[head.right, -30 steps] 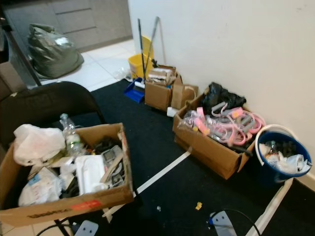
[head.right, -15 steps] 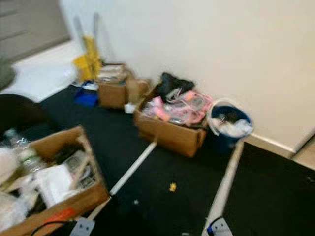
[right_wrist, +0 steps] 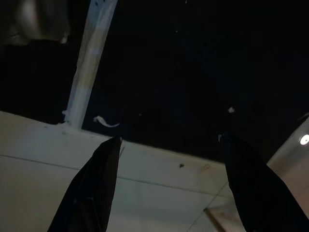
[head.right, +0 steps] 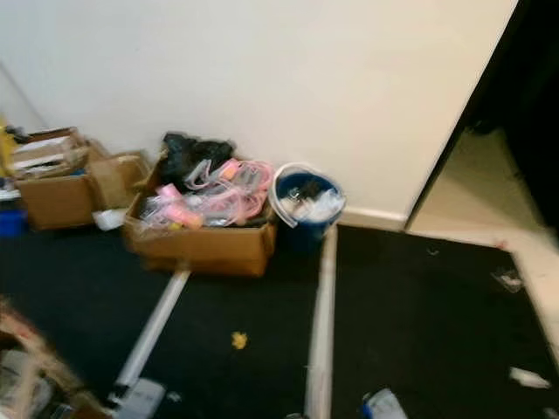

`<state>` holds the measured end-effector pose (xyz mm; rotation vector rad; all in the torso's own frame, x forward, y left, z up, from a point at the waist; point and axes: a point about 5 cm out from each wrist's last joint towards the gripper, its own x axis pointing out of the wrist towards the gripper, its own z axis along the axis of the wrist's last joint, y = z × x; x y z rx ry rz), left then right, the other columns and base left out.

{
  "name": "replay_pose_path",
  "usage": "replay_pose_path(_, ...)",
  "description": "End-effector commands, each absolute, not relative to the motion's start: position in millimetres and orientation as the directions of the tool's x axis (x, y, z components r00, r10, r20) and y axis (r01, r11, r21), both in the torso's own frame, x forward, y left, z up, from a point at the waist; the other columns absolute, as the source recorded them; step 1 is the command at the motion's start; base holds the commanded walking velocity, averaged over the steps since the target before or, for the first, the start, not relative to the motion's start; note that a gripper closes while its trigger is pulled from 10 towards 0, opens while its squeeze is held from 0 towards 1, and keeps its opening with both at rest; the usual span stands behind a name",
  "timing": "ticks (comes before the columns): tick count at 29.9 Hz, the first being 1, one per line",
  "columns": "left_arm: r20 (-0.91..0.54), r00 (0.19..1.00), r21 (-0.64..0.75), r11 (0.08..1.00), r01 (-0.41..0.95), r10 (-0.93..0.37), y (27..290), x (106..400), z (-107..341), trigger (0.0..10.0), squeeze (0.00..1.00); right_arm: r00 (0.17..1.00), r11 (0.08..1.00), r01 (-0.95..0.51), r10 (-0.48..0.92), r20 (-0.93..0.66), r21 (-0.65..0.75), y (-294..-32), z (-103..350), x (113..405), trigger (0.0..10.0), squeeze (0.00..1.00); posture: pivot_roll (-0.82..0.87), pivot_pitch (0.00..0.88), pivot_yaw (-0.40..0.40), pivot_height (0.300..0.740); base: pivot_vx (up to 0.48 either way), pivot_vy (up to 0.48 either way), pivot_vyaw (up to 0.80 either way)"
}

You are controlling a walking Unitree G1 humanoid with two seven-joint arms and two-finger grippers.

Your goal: Picking trash to rubbish bin

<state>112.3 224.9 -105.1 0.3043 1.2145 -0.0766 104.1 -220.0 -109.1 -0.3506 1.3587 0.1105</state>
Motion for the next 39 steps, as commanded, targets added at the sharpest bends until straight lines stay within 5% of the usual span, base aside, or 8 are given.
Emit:
replay_pose_path(1,-0.929,0.357,0.191,0.954,0.230,0.099,224.4,113.9,-104.7,10.0,0.00,0.213,0.942,-0.279,-0.130,-0.968,-0.188,-221.9,-108.8,103.7,10.0,0.00,0.12,0.000,-0.021,0.740,0.000,0.000,-0.80)
replay_pose_path(9,-0.925,0.367,0.196,0.950,0.241,0.098,223.9,117.4,-103.7,10.0,0.00,0.227,0.944,-0.271,-0.129,-0.965,-0.190,-222.5,-108.4,104.7,10.0,0.00,0.12,0.000,-0.018,0.740,0.000,0.000,-0.80)
replay_pose_path(20,-0.926,0.369,0.173,0.959,0.226,0.080,223.1,119.4,-103.2,10.0,0.00,0.235,0.942,-0.270,-0.134,-0.963,-0.197,-222.0,-108.6,104.6,10.0,0.00,0.12,0.000,-0.020,0.740,0.000,0.000,0.00)
replay_pose_path(39,-0.929,0.363,0.166,0.959,0.228,0.075,222.7,116.5,-104.1,10.0,0.00,0.227,0.942,-0.272,-0.135,-0.965,-0.196,-220.6,-109.6,101.8,10.0,0.00,0.12,0.000,-0.017,0.740,0.000,-0.296,0.00)
